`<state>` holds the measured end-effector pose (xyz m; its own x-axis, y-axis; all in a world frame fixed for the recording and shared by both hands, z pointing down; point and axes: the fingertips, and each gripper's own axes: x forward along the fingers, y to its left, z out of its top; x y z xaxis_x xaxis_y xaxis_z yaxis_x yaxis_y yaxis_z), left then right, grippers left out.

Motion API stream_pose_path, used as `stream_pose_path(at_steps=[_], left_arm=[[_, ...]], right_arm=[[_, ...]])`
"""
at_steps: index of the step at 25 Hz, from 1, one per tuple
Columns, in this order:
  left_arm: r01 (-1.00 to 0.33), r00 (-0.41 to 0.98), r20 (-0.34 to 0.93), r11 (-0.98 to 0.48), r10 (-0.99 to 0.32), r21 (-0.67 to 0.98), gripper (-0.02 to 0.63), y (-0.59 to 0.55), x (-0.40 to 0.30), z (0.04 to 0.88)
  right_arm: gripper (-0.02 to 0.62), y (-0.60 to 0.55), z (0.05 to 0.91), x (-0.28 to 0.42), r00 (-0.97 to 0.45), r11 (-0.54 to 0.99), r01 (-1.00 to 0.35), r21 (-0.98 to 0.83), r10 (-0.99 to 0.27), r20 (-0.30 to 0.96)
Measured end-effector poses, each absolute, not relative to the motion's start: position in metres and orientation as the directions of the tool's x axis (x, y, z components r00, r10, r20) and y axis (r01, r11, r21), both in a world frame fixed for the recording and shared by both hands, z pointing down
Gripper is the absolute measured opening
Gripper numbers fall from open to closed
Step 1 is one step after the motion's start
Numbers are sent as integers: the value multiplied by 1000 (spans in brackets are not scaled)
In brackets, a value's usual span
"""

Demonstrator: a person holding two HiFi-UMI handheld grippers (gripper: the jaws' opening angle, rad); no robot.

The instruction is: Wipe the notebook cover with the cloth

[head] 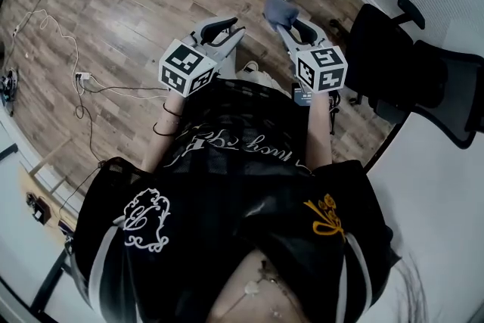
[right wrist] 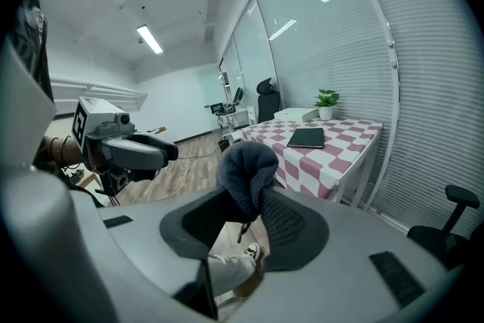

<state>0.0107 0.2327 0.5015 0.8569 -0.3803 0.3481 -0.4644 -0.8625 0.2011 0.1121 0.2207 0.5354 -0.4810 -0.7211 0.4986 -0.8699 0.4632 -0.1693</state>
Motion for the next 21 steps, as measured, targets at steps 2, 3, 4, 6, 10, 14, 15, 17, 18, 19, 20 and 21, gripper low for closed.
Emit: stream_pose_path(at_steps=[2,3,4,6,10,14,15,17,18,19,20,21], left_arm=[[-461,858,348,-866,-378,195,95,235,13,500],[-459,858,348,-868,-377,192,95,235,14,499],[-457,859,348,-869,-375,191,95,236,14,498],[-454,860,348,-871,-374,188,95,237,16,497],[-442,864,351,-878,-361,183,95,239,20,497],[-428,867,359,-886,-346,180,95,242,22,500],[-428,867,359,-886,-346,180,95,242,22,500],[-433,865,359,-883,-351,181,95,241,20,500],[-439,863,358,-880,-357,181,95,239,19,500],[-445,860,358,-877,-363,181,95,238,17,500],[-452,858,358,-873,-370,181,95,237,16,500],[-459,855,358,-870,-377,181,95,235,14,500]], right_arm=[[130,222,533,112,-483,466,-869,-167,-723,494],[130,222,532,113,-483,467,-869,-165,-724,492],[130,222,531,113,-483,468,-868,-164,-726,489],[130,223,530,114,-485,470,-868,-162,-729,484],[130,224,527,116,-480,465,-871,-160,-736,477],[130,226,528,115,-478,461,-873,-162,-737,477],[130,226,529,114,-479,463,-872,-161,-736,479],[130,224,530,111,-483,475,-867,-151,-728,486],[130,223,531,109,-486,483,-864,-143,-723,490],[130,221,531,107,-490,492,-860,-136,-718,494],[130,219,531,105,-493,501,-856,-130,-714,497],[130,218,531,103,-497,509,-852,-124,-709,501]])
